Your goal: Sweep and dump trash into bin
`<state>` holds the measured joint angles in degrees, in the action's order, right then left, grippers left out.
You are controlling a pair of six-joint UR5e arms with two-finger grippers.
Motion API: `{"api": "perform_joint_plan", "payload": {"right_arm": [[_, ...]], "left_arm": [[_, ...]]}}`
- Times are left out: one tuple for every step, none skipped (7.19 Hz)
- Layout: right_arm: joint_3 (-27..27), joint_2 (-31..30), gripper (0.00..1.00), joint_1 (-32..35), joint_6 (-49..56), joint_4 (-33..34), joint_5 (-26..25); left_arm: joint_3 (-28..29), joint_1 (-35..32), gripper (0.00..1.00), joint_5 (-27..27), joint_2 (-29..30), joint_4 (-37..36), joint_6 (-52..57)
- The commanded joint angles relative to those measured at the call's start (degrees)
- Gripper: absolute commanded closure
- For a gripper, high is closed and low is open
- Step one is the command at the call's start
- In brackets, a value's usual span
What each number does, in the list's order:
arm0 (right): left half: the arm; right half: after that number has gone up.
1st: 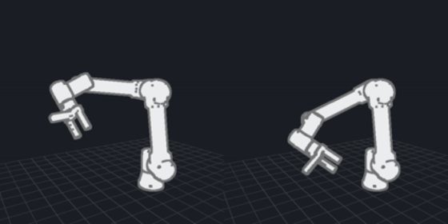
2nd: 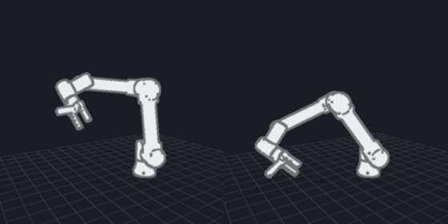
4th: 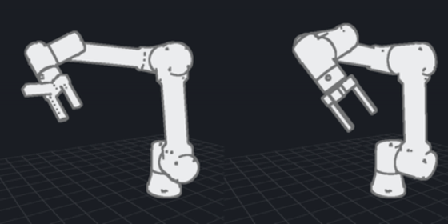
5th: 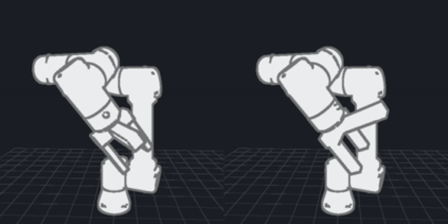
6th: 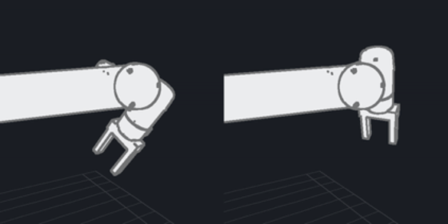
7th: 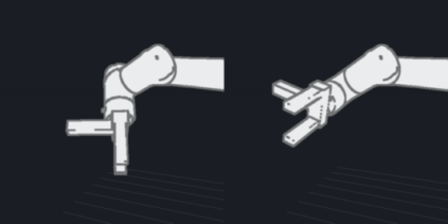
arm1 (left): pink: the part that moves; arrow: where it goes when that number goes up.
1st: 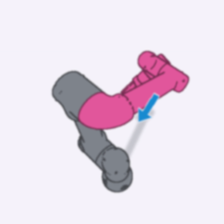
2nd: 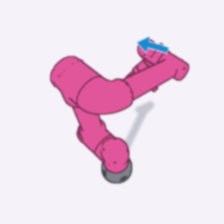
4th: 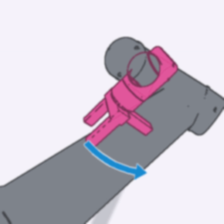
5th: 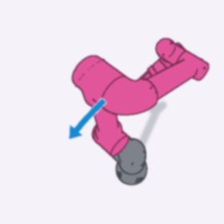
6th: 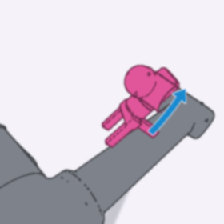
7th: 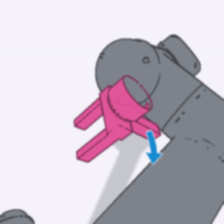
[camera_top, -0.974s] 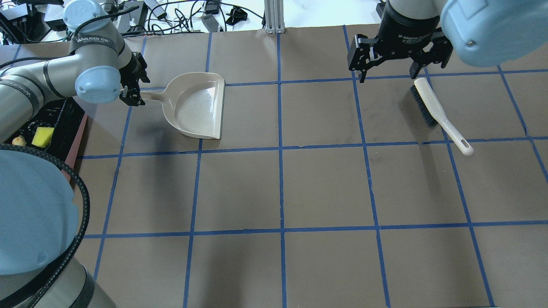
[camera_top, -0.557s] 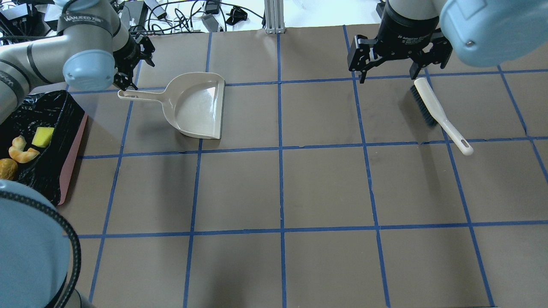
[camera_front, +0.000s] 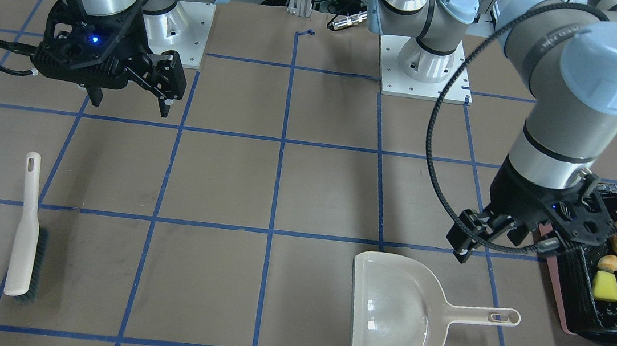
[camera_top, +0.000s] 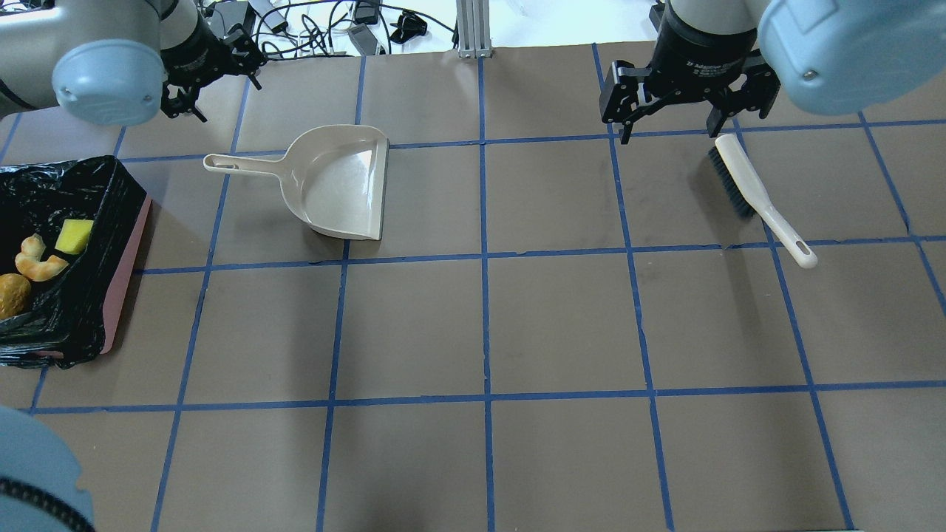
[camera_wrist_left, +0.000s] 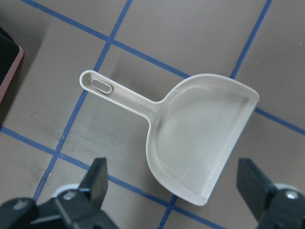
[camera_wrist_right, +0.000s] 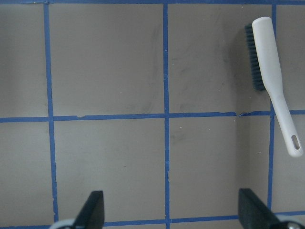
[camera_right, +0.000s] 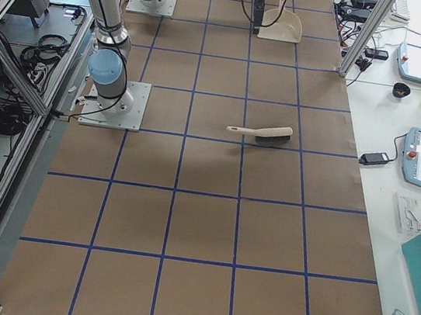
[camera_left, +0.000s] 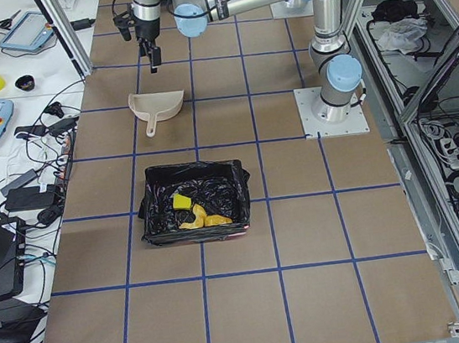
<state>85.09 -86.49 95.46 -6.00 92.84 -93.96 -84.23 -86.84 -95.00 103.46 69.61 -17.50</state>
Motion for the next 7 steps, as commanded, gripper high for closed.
{"api": "perform_joint_plan", "payload": {"right_arm": [[0.0,0.0,0.0,0.0,-0.1,0.1,0.0],[0.0,0.0,0.0,0.0,-0.1,0.1,0.1],[0.0,0.0,0.0,0.1,-0.1,0.0,0.0],[0.1,0.0,0.0,0.1,-0.1,0.0,0.0],[0.2,0.2,0.0,0.1,0.0,0.4,0.1],[0.2,0.3,0.0,0.1,0.0,0.9,0.2],[0.2,0.4,0.0,0.0,0.0,0.8,0.2]], "left_arm": [[0.1,-3.2,0.0,-0.2,-3.3,7.4,2.1],[-0.3,-5.3,0.0,0.1,-5.1,7.7,2.1],[-0.8,-7.3,0.0,-0.5,-6.3,8.3,2.1],[-2.4,-7.6,0.0,-0.3,-6.3,11.0,2.1],[-3.0,-7.6,0.0,0.1,-7.6,13.3,4.8],[-2.6,-6.9,0.0,2.1,-9.0,16.3,14.8],[-2.6,-4.7,0.0,2.4,-9.9,18.0,21.3]]}}
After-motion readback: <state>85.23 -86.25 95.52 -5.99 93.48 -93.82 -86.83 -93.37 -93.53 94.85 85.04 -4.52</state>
